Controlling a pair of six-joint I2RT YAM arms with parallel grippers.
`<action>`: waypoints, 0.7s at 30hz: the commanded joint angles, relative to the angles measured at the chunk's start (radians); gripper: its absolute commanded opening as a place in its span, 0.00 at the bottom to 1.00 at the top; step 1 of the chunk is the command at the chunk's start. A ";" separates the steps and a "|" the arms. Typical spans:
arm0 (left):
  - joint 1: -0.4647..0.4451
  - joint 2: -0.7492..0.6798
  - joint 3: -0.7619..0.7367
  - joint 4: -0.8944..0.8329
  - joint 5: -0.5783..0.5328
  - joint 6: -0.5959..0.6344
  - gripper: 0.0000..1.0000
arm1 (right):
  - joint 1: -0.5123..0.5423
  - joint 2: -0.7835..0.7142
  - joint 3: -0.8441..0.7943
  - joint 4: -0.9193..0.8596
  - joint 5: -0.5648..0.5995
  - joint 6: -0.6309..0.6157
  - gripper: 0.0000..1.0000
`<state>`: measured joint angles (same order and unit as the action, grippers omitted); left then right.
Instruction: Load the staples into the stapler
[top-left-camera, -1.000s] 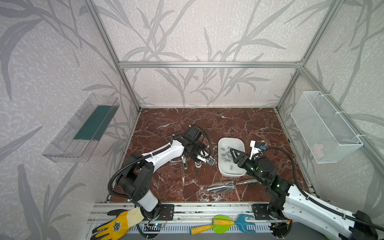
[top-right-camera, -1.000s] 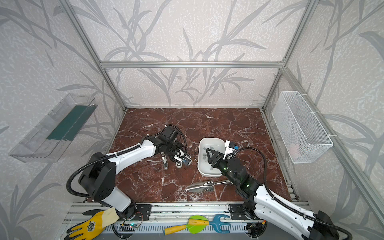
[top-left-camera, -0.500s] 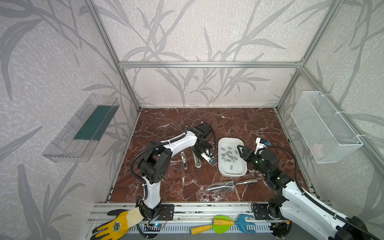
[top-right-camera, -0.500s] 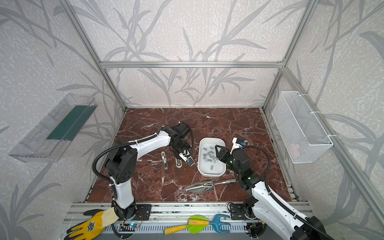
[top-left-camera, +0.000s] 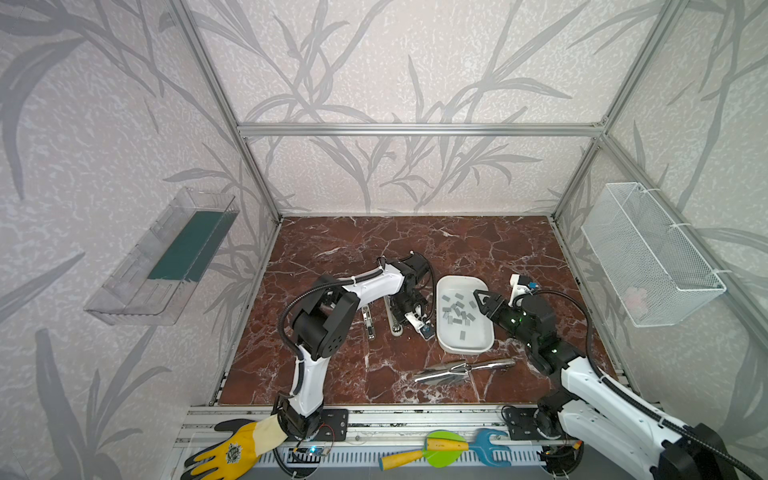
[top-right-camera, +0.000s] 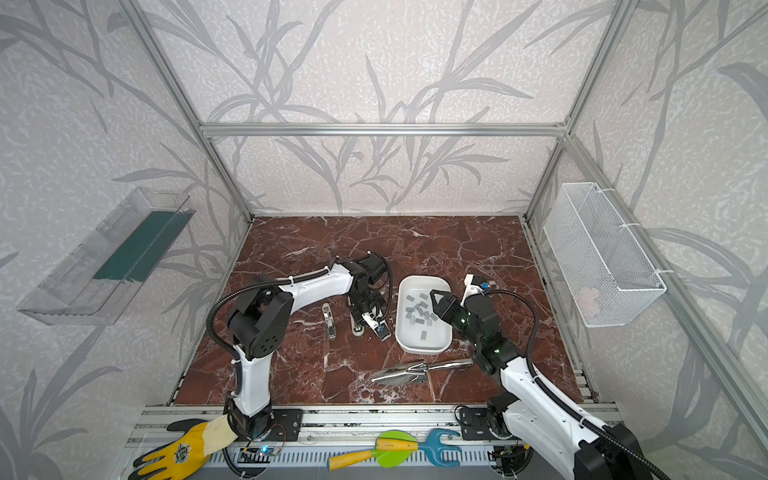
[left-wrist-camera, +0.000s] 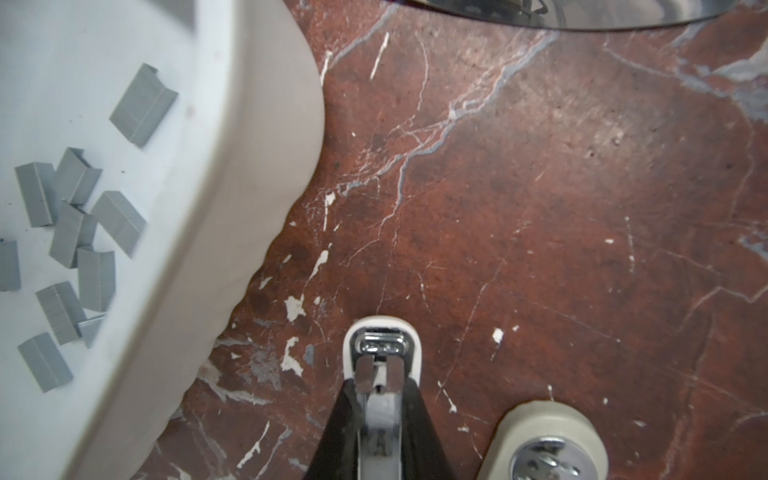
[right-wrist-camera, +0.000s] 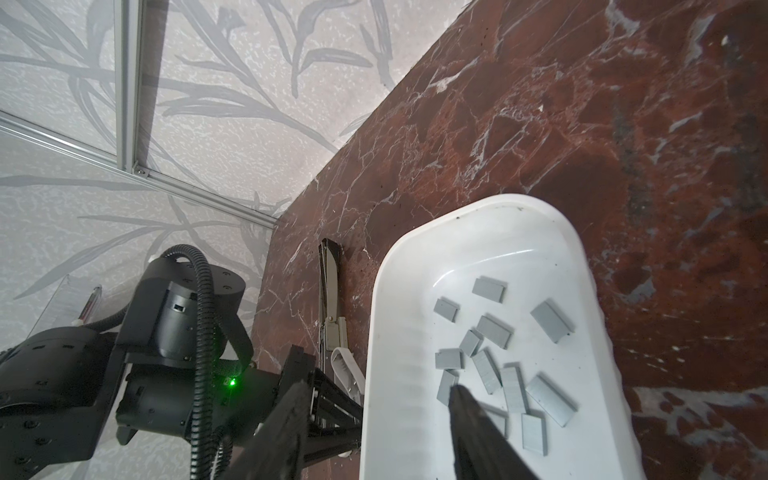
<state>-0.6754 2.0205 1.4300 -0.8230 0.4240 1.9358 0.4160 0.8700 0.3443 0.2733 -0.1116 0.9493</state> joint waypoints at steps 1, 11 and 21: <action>-0.014 0.034 0.030 -0.033 0.016 0.077 0.08 | -0.009 -0.003 0.022 0.032 -0.017 -0.004 0.55; -0.020 0.010 0.001 0.030 0.041 0.049 0.46 | -0.019 -0.003 0.018 0.038 -0.022 -0.001 0.56; -0.021 -0.189 -0.131 0.148 0.030 -0.043 0.55 | -0.022 -0.005 0.030 0.013 -0.017 -0.025 0.57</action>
<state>-0.6922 1.9099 1.3308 -0.6979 0.4480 1.8881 0.3996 0.8700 0.3447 0.2855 -0.1310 0.9470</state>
